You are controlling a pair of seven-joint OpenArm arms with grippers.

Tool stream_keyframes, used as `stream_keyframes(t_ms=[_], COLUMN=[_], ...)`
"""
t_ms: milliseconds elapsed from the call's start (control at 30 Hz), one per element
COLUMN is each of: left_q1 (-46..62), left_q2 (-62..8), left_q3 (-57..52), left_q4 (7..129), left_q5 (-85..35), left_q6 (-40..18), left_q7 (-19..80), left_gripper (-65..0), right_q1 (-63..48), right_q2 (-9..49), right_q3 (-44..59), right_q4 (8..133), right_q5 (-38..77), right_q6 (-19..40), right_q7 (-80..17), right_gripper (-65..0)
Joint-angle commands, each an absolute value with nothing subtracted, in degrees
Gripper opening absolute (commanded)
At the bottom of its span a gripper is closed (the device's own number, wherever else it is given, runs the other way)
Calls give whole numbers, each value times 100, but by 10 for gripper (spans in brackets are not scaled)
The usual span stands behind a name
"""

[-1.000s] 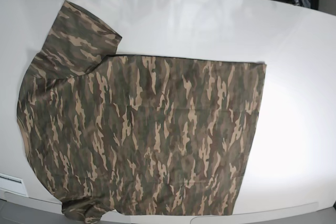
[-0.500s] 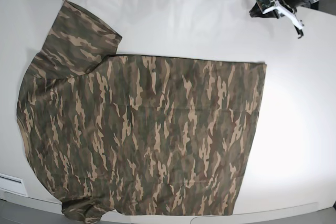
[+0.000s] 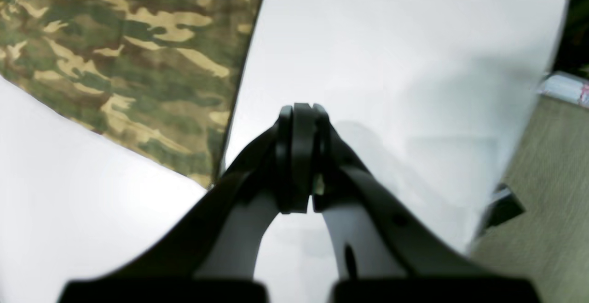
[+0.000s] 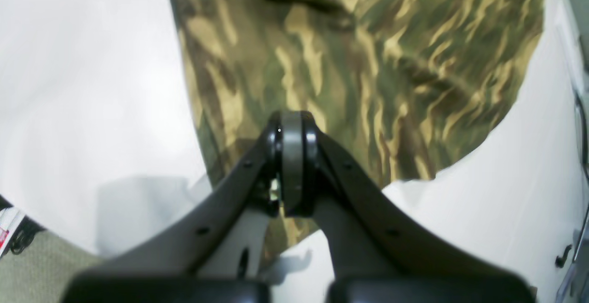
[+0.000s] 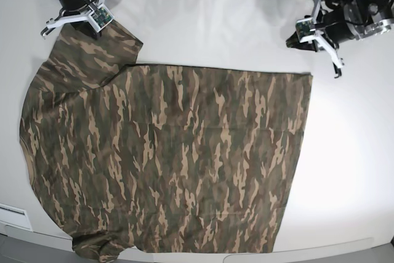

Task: Fold the T-shirt properly
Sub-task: 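Move right gripper to the camo shirt shoulder, left gripper to its edge corner, then grasp the shirt edges and pull them outward, away from each other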

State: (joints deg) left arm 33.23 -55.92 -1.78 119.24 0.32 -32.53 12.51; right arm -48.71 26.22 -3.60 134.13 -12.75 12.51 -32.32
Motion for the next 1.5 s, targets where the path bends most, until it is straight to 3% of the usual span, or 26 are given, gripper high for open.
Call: stream_keyframes(t_ms=[0, 300, 433, 500, 733, 1000, 1467], left_q1=[3076, 1037, 272, -123, -1479, -2449, -2832], left_q2=[-5756, -6114, -6112, -6112, -6114, -6093, -6565], left_q3=[-21, 1772, 2541, 2967, 4635, 6318, 6600], left_q4=[11843, 10704, 10307, 10088, 9500, 8934, 8969], left_q5=[69, 233, 235, 237, 709, 1409, 1461], left_q6=[-3199, -3417, -3736, -3815, -4000, -3828, -4000], left_q7=[1131, 620, 624, 646, 644, 639, 639], left_gripper=[-650, -637, -375, -307, -307, -307, -307], right_q1=[-4873, -4858, -4860, -4858, -4858, -4856, -4860], right_q2=[2670, 2674, 2672, 2670, 2670, 2670, 2670], right_q3=[-331, -331, -331, -331, -331, -331, -331], right_q4=[13500, 13500, 13500, 13500, 13500, 13500, 13500], right_q5=[-1284, -1372, -1369, -1369, -1369, -1372, -1369], right_q6=[1205, 1186, 1190, 1212, 1203, 1201, 1199], right_q7=[-3144, -3127, -3133, -3170, -3173, -3170, -3212], right_gripper=[-650, -650, -650, -650, -650, -650, -650])
